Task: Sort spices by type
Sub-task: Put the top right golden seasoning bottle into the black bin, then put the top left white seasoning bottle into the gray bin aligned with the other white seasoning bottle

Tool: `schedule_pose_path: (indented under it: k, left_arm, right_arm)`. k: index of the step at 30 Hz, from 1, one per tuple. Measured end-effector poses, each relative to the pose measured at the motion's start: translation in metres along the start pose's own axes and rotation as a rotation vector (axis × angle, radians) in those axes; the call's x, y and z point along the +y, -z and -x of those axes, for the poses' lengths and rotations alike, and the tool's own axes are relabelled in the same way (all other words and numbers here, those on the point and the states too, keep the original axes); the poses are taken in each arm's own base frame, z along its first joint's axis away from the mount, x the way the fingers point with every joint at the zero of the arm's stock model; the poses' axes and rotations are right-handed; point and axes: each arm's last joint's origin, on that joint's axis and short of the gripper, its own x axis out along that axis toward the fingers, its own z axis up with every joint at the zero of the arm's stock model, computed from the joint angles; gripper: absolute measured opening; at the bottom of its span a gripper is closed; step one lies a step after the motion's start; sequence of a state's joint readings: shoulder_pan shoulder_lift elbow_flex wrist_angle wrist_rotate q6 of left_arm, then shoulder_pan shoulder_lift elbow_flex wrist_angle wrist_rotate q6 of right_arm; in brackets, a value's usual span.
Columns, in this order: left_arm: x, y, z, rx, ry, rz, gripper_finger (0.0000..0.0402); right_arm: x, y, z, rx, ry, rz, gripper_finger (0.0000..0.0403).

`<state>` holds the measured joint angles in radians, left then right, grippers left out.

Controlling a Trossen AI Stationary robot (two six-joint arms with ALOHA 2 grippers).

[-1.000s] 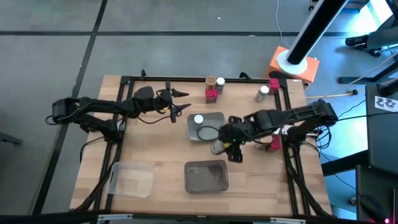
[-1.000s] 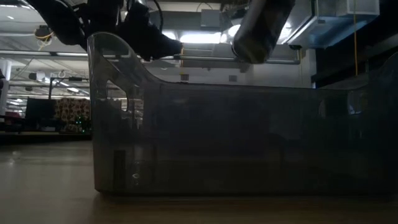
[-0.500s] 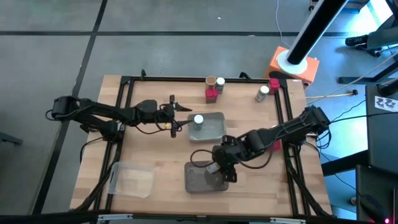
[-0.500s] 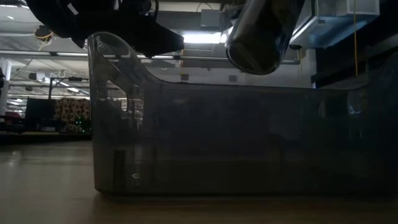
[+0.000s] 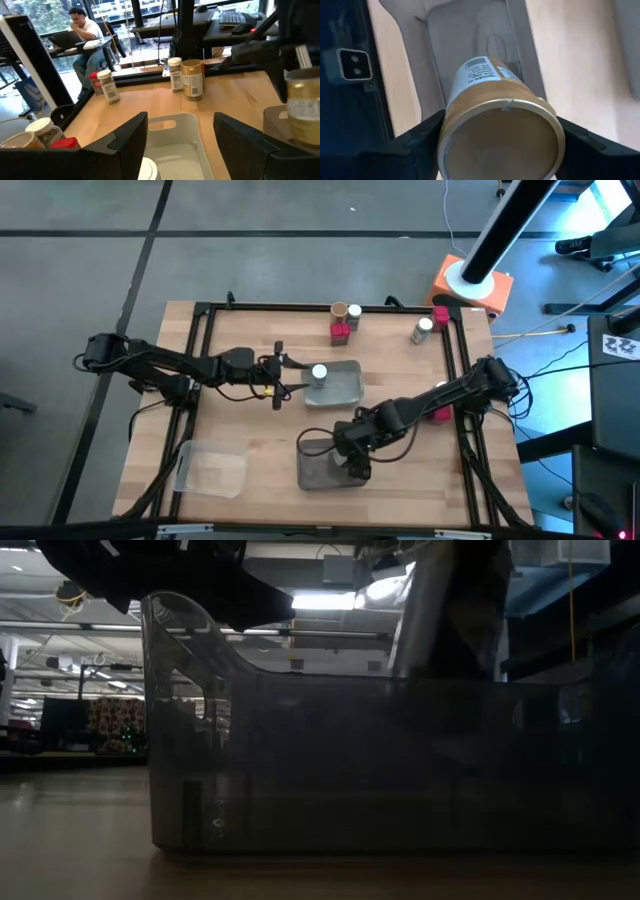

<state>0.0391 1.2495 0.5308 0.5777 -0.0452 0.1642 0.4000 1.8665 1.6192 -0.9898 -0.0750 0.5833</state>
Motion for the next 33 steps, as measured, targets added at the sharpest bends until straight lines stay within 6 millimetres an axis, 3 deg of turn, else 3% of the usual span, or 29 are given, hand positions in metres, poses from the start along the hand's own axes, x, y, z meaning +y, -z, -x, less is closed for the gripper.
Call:
schedule_pose_path:
  k: [14, 20, 24, 33]
  left_arm:
    - [0.0, 0.0, 0.0, 0.001, -0.001, 0.0, 0.0217]
    - [0.0, 0.001, 0.0, 0.006, 0.001, 0.0, 0.0217]
    - [0.0, 0.001, 0.0, 0.011, 0.001, 0.0, 0.0217]
    - [0.0, 0.002, 0.0, 0.022, 0.003, 0.008, 0.0217]
  right_arm:
    - [-0.004, -0.001, -0.038, 0.099, 0.084, -0.021, 0.0284]
    - [-0.005, 0.0, -0.04, 0.097, 0.09, -0.001, 0.0359]
    - [-0.001, -0.003, -0.029, 0.113, 0.077, 0.031, 0.0392]
    - [0.007, -0.006, 0.035, 0.04, 0.114, 0.053, 0.0371]
